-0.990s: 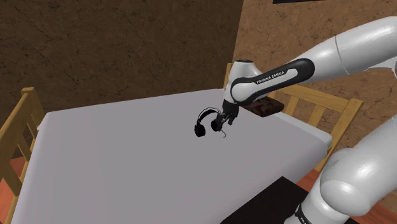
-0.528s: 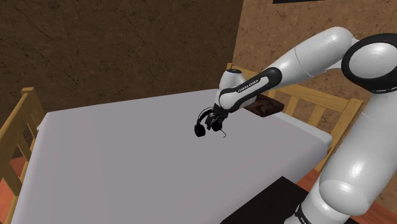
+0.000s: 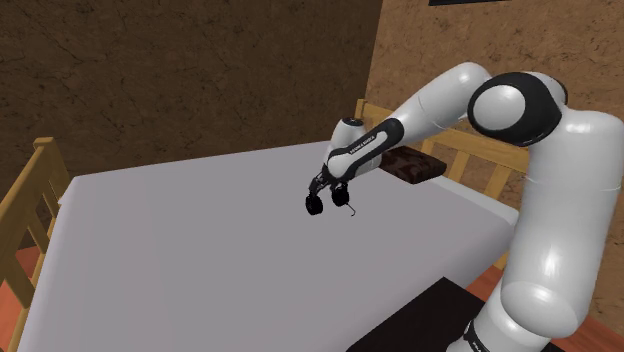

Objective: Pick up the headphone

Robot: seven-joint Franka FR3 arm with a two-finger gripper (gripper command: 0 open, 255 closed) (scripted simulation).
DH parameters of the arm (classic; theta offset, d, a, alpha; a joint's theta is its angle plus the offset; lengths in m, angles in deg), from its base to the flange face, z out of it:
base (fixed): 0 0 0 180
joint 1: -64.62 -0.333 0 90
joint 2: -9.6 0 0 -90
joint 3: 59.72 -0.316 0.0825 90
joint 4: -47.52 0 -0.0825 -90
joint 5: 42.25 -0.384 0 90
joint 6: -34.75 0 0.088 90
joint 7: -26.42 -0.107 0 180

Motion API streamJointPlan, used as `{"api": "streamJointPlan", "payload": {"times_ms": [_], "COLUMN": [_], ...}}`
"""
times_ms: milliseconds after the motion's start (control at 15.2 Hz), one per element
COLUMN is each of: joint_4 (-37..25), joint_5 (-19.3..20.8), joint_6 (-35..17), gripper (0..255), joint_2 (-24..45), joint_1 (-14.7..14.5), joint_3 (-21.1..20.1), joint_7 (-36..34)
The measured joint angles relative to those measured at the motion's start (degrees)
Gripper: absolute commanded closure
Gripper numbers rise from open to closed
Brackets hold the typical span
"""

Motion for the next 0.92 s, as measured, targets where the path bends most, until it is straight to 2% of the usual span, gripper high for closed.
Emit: {"api": "streamJointPlan", "payload": {"times_ms": [264,726,792,924], "joint_4": [-6.2,-6.7,-6.8,-7.0], "joint_5": [-0.3,-0.3,-0.3,-0.3], "joint_6": [-3.0,-7.2,-7.3,-7.4], "gripper": [0,0,255,255], "joint_2": [6.8,11.2,11.4,11.6], "joint_1": [0.6,0.7,0.7,0.7], "joint_3": [0.4,0.5,0.5,0.4], "joint_7": [-0.3,-0.5,-0.5,-0.5]}}
